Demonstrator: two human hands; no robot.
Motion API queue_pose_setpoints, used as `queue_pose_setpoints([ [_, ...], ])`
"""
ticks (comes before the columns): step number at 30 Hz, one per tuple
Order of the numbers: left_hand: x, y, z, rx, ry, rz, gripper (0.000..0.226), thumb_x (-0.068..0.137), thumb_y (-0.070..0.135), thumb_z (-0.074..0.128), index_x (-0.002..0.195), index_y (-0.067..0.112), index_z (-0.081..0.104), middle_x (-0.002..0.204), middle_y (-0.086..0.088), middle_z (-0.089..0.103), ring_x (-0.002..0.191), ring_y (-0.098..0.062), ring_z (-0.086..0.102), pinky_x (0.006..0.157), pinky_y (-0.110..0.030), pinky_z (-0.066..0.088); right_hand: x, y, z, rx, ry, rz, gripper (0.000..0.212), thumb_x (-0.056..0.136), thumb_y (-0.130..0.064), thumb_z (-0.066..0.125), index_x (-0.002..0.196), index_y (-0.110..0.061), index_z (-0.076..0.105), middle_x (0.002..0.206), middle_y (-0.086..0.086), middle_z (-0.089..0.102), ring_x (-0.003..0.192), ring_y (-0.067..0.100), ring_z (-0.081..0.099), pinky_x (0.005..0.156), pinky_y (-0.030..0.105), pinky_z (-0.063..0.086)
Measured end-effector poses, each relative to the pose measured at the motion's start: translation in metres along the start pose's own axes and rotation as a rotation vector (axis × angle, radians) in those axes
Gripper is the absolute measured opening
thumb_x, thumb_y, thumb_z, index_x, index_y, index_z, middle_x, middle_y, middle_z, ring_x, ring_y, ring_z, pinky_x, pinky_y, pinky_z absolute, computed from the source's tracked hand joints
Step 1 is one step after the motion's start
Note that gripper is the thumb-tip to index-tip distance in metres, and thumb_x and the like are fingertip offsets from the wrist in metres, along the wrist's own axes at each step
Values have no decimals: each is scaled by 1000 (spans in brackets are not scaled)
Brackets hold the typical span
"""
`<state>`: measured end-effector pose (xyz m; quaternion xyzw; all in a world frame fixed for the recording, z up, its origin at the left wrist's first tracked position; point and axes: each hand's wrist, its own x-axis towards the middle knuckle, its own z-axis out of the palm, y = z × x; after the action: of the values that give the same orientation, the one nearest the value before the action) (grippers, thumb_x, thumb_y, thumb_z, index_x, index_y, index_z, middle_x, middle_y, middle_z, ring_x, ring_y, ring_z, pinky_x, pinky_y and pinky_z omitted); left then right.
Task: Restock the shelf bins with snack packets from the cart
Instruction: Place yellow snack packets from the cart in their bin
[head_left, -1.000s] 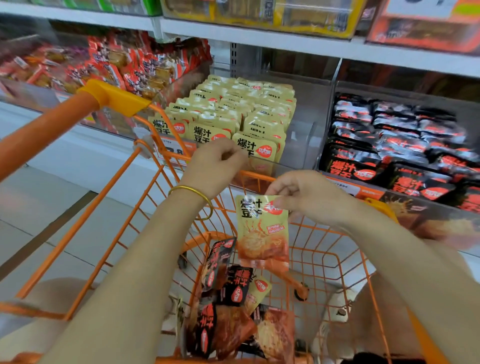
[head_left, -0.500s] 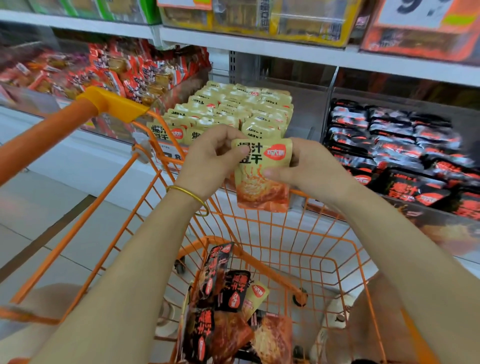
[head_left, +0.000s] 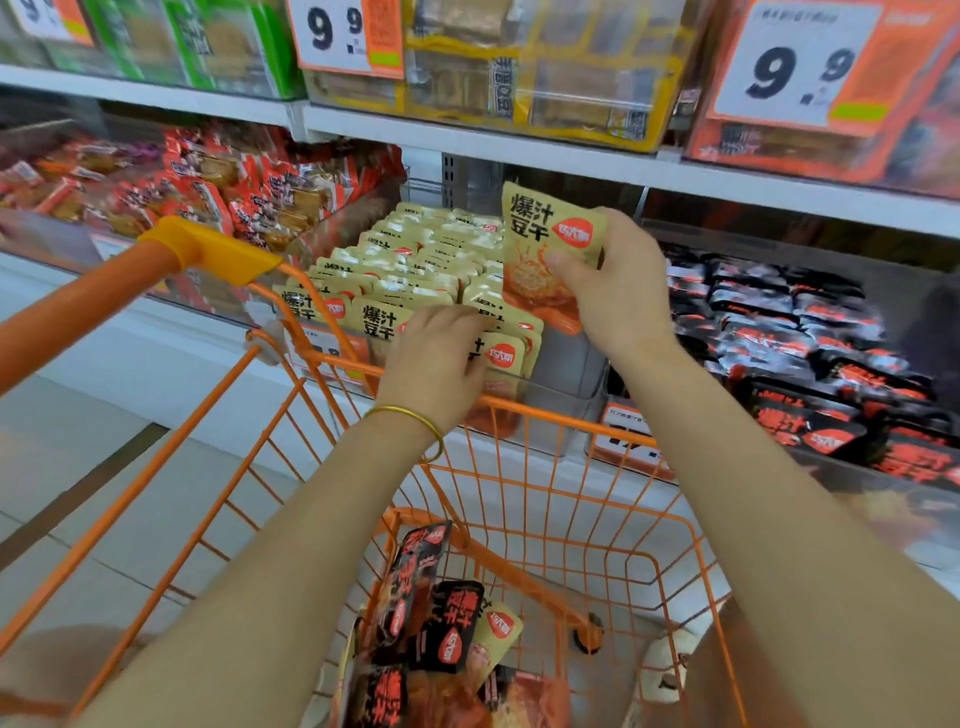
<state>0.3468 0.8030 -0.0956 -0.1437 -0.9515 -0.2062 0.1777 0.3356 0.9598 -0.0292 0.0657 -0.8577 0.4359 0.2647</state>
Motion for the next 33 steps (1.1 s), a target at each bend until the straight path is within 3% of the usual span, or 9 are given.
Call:
queue_pose_setpoints([
  [4, -4, -5, 7, 11, 55, 27, 53, 70, 16, 43, 120, 12, 59, 120, -8, 58, 118, -31, 45, 97, -43, 39, 11, 6, 12, -23, -63, 16, 27, 89, -14, 62, 115, -6, 58, 114, 7, 63, 108, 21, 57, 90, 31, 44],
  [9, -4, -5, 7, 6, 65, 33, 53, 70, 14, 41, 119, 11, 59, 119, -8, 58, 117, -32, 44, 98, -43, 39, 23, 6, 18, 70, -91, 85, 25, 88, -10, 62, 112, -6, 58, 110, 4, 63, 106, 20, 59, 94, 41, 47],
  [13, -5, -6, 6, -4, 85, 56, 52, 70, 11, 41, 118, 10, 60, 119, -8, 59, 116, -32, 46, 97, -42, 40, 22, 2, 19, 86, -103, 43, 22, 89, -10, 61, 110, -7, 59, 106, 3, 63, 100, 14, 57, 90, 30, 47],
  [18, -5, -8, 6, 9, 95, 60, 52, 72, 10, 43, 121, 9, 60, 124, -8, 59, 119, -31, 47, 99, -41, 39, 3, -1, 12, 158, -48, -33, 12, 89, -11, 60, 98, -17, 55, 86, -20, 54, 80, -5, 53, 70, 4, 40],
  [22, -7, -13, 10, -16, 195, 27, 44, 79, 1, 52, 122, 3, 57, 128, -14, 54, 122, -33, 43, 105, -36, 31, -8, -3, 4, 242, 24, -34, 16, 89, -12, 61, 99, -21, 53, 88, -22, 54, 84, -9, 53, 75, 6, 42],
  [25, -9, -18, 9, -11, 301, -19, 30, 74, -4, 61, 103, 3, 58, 108, -15, 55, 105, -32, 46, 93, -29, 30, -8, -6, -4, 325, -5, -8, 21, 89, -11, 62, 102, -24, 53, 93, -21, 58, 88, -6, 56, 80, 13, 47],
  [28, -11, -21, 7, -47, 352, -55, 21, 74, -5, 63, 92, 2, 55, 95, -14, 52, 93, -29, 44, 82, -31, 33, -10, -3, -1, 268, -144, 1, 24, 87, -10, 64, 109, -18, 56, 97, -13, 60, 92, 3, 58, 80, 14, 47],
  [31, -15, -16, 5, -167, 322, -85, 19, 81, -4, 58, 98, 1, 53, 97, -12, 49, 92, -29, 48, 78, -34, 40, -15, 3, 8, 154, -195, -50, 23, 88, -11, 63, 110, -13, 59, 89, -21, 54, 84, 0, 54, 73, 4, 40],
  [33, -17, -15, 4, -230, 276, -111, 27, 84, -3, 55, 110, 2, 50, 105, -11, 47, 96, -27, 49, 79, -36, 45, -20, 7, 15, 148, -202, -66, 21, 87, -10, 64, 108, -12, 61, 88, -23, 54, 82, -1, 54, 73, 6, 41],
])
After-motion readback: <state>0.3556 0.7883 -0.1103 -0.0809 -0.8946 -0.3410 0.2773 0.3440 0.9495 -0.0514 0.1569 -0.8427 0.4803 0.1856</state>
